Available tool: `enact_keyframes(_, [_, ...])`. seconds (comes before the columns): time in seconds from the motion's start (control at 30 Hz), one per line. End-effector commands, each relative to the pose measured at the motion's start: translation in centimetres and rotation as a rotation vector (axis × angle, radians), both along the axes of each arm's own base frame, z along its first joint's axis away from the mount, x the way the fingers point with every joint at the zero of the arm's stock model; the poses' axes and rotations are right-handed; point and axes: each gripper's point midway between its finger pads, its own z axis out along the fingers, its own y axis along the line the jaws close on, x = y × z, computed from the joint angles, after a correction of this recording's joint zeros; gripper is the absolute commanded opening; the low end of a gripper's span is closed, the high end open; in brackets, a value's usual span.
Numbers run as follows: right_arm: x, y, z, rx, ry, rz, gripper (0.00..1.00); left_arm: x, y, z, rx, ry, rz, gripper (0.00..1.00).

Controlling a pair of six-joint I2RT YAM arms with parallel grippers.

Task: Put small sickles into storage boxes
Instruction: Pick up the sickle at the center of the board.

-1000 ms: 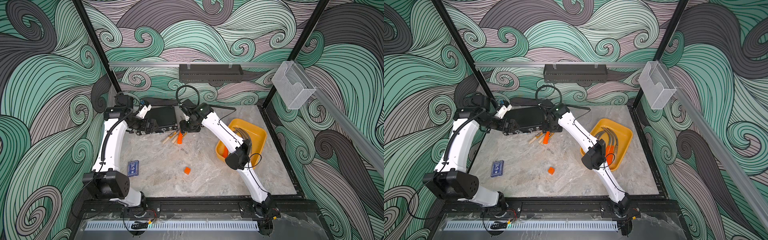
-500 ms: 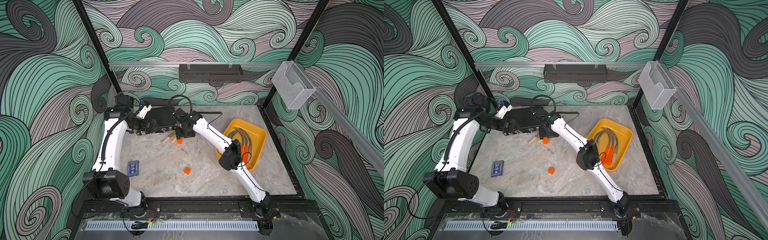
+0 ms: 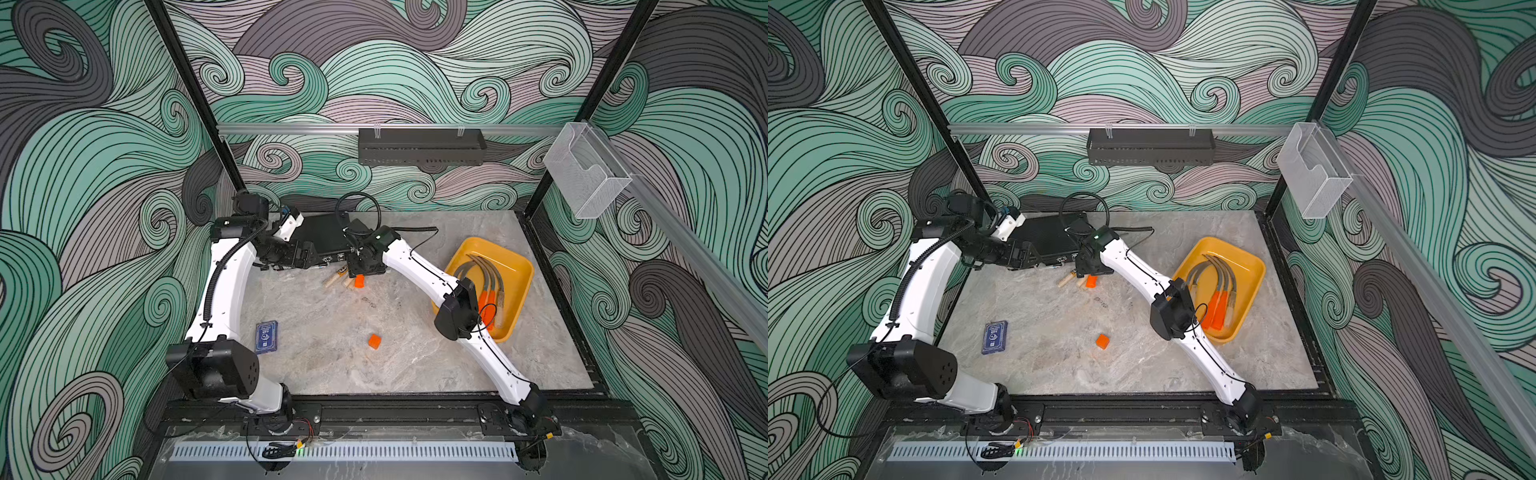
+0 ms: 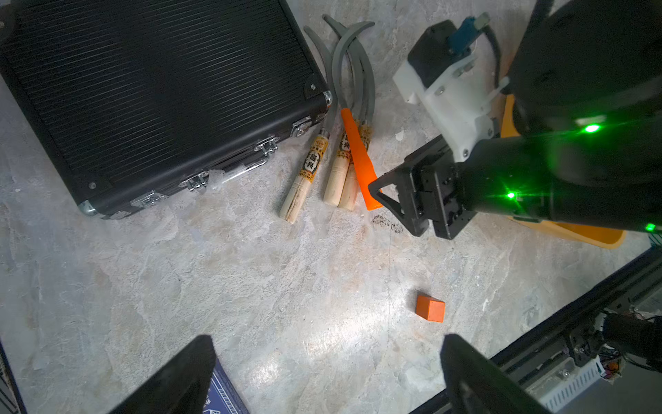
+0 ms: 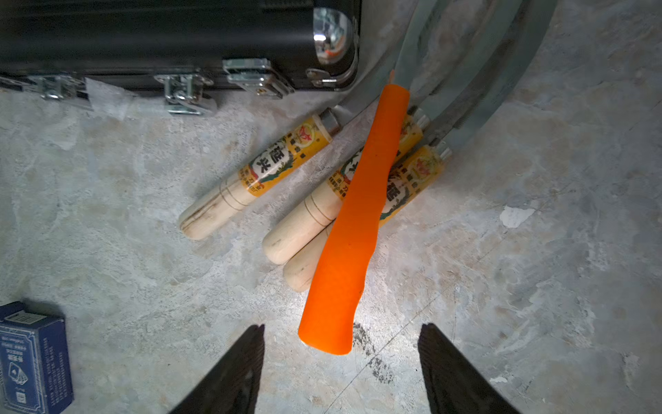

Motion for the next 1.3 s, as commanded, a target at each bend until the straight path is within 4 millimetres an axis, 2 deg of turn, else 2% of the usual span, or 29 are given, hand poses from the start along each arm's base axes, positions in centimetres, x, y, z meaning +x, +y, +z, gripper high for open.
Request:
enact_keyframes(0.0, [0.3,-0.4,-1.6,-0.017,0.019,-0.016,0.70,-0.8,-0.1,0.7,-0.028,-0.005,0.022,0.99])
enact_keyframes(0.2, [0.4,-0.3,-2.8,-0.009,0.043,-0.022,0.70,-1.2,-0.5,-0.2,-0.060,0.021,0.035,0.99])
enact_keyframes(0.57, [0.2,0.3,-4.5,0.022,0.098,-0.022,0.67,-1.8,-0.1,-0.2,-0.028,0.021,0.029,0.99])
enact_keyframes(0.73, [0.0,0.0,-5.5,0.011,0.124,-0.026,0.67,-1.7,-0.1,-0.4,-0.025,0.024,0.030,0.99])
enact_keyframes(1.27, [-0.1,-1.0,-5.6,0.009,0.154,-0.047,0.54,-0.7,-0.1,-0.6,-0.033,0.024,0.028,0.98])
